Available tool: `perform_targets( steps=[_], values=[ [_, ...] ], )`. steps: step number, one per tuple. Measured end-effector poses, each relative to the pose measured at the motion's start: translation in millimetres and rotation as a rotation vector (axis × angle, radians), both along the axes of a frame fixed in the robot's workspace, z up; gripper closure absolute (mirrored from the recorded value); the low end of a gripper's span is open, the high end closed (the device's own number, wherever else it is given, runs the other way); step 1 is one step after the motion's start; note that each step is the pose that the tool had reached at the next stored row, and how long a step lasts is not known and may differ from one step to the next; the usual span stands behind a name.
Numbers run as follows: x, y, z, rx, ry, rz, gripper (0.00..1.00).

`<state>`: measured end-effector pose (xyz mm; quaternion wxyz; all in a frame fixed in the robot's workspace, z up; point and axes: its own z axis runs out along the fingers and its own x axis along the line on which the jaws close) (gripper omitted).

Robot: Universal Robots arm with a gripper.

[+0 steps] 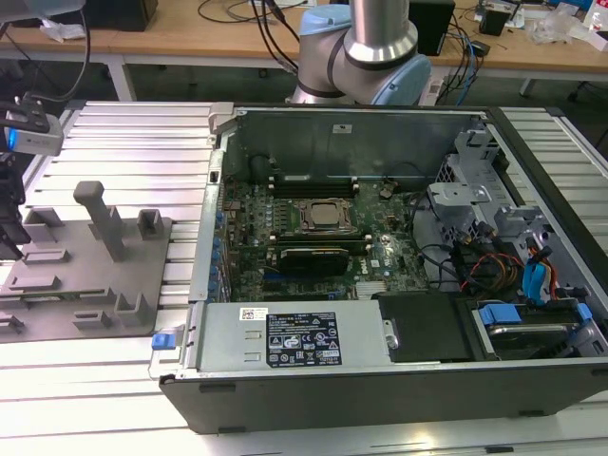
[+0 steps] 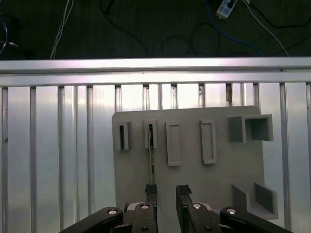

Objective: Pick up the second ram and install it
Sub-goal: 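Pick up the second ram and move it above second insertion slot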

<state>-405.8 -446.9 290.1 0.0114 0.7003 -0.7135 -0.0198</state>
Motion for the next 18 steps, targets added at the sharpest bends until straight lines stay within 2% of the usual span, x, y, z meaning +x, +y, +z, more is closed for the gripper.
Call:
perform_targets(
  steps=[12,18],
  values=[
    [0.0,0.0,-7.3,0.0,-0.0001,0.0,0.7],
    [0.0,0.0,-15.3,0.0,-0.0001,0.0,0.7]
  ],
)
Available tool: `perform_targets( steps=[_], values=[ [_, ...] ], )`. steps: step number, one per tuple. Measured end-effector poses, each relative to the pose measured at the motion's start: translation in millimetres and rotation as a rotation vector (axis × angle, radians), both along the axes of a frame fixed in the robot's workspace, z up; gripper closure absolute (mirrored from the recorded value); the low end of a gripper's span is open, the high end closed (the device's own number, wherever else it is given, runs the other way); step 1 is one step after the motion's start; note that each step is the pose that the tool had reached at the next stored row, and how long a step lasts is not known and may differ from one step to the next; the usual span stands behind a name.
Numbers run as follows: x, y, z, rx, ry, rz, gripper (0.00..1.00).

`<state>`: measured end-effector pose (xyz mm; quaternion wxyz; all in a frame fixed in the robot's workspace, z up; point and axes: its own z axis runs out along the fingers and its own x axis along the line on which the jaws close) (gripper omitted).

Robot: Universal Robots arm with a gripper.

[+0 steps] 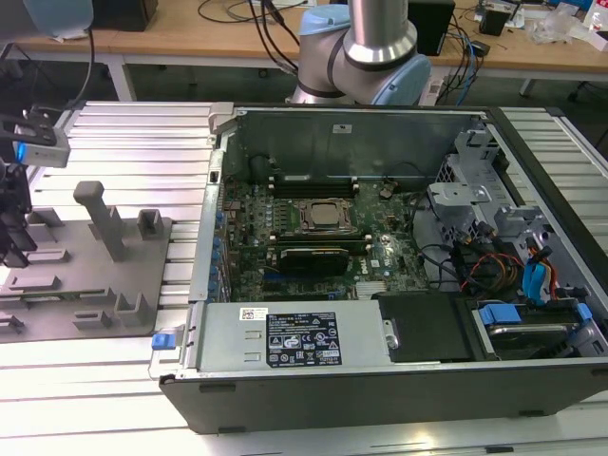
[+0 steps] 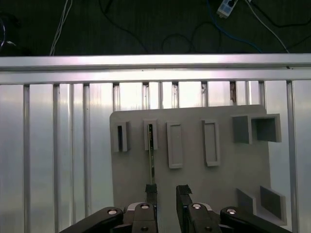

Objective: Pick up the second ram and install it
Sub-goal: 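Pick up the second ram and move it above second insertion slot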

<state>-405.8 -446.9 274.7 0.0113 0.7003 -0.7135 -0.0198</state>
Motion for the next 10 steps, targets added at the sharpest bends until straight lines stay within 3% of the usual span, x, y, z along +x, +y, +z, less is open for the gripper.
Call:
perform_targets(
  steps=[10],
  values=[
    [0.0,0.0,-12.5,-0.0001,0.0001,0.0,0.7]
  ],
)
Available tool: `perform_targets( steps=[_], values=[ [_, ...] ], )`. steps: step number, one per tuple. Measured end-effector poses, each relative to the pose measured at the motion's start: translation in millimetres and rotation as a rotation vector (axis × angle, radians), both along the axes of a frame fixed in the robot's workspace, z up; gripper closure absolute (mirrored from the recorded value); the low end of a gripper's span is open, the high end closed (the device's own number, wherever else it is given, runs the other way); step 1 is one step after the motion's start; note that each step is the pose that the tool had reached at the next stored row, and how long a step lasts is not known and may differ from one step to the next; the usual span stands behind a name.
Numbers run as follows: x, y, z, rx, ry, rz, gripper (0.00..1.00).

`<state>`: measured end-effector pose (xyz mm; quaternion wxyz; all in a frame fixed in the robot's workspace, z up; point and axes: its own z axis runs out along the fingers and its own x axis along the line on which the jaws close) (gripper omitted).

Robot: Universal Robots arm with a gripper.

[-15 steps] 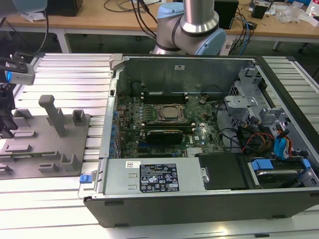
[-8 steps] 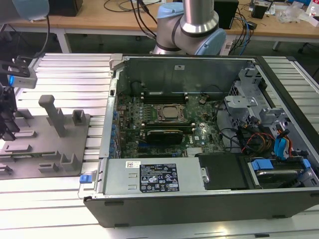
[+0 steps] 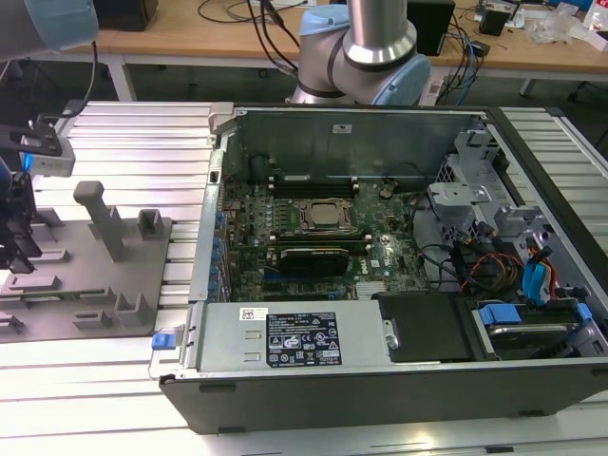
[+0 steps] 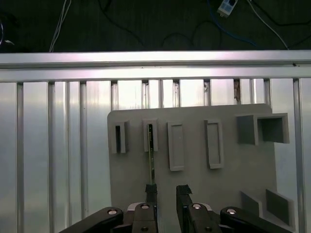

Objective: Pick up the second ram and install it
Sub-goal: 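Pick up the second ram and move it above second insertion slot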

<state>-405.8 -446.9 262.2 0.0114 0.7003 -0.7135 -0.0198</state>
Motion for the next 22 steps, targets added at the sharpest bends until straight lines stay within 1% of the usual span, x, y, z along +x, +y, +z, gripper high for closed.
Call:
perform_targets(
  steps=[5,6,9,10,12,14,17,20,22],
  values=[
    [-0.1,-0.4,-10.0,0.0,0.0,0.0,0.7],
    [0.0,-1.9,-12.5,-0.0001,0.0,0.0,0.7],
    [0.6,-9.6,-25.1,-0.0005,0.0,0.004,0.7],
    [1.6,-10.9,-28.6,-0.0011,0.0,0.005,0.7],
    [6.4,-12.1,-36.1,-0.0038,0.0,0.01,0.7],
    [9.3,-12.1,-42.0,-0.0054,0.0,0.015,0.7],
    [9.7,-12.2,-52.4,-0.0055,0.0001,0.023,0.7],
    [9.7,-10.9,-57.2,-0.0055,0.0,0.036,0.7],
    [9.8,-10.9,-58.5,-0.0055,-0.0001,0.041,0.7]
  ],
)
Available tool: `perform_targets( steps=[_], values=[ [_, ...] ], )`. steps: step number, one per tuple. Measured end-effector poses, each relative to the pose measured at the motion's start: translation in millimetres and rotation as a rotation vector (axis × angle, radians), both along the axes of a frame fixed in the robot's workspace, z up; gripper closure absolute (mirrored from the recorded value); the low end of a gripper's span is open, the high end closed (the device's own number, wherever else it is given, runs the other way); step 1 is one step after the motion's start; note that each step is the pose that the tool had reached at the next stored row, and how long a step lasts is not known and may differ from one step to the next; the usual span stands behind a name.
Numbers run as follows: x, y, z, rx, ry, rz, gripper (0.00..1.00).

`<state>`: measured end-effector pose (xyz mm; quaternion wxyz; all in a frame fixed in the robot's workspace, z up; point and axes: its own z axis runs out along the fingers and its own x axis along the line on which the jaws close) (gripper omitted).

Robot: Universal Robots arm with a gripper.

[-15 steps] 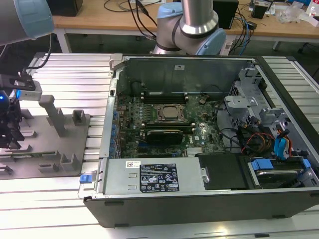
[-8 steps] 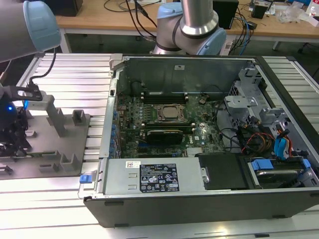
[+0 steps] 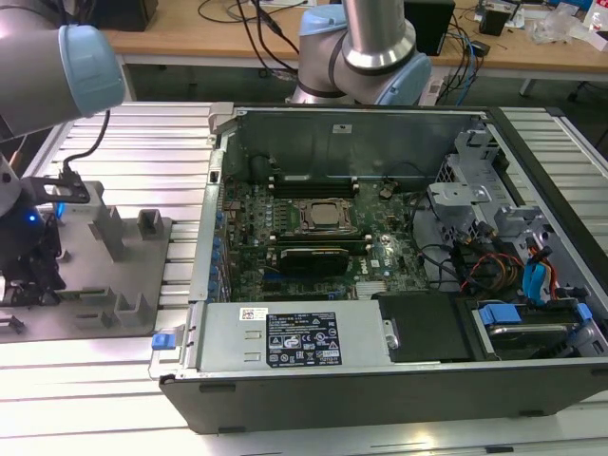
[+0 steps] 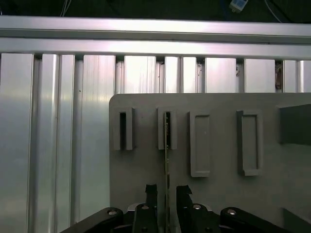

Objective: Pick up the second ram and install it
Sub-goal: 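Pick up the second ram and move it above second insertion slot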

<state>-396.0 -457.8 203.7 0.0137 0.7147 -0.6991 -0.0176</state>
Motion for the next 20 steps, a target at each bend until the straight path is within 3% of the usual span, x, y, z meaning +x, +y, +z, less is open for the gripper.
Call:
perform_targets(
  steps=[5,8,18,20],
  values=[
    [-0.1,0.1,-1.9,0.0001,0.0001,0.003,0.71],
    [-0.1,0.1,-1.9,0.0001,0.0001,0.003,0.87],
    [0.0,0.0,-1.7,-0.0007,-0.0001,0.003,0.87],
    [-0.1,0.1,2.3,-0.0008,0.0,0.003,0.87]
  ],
)
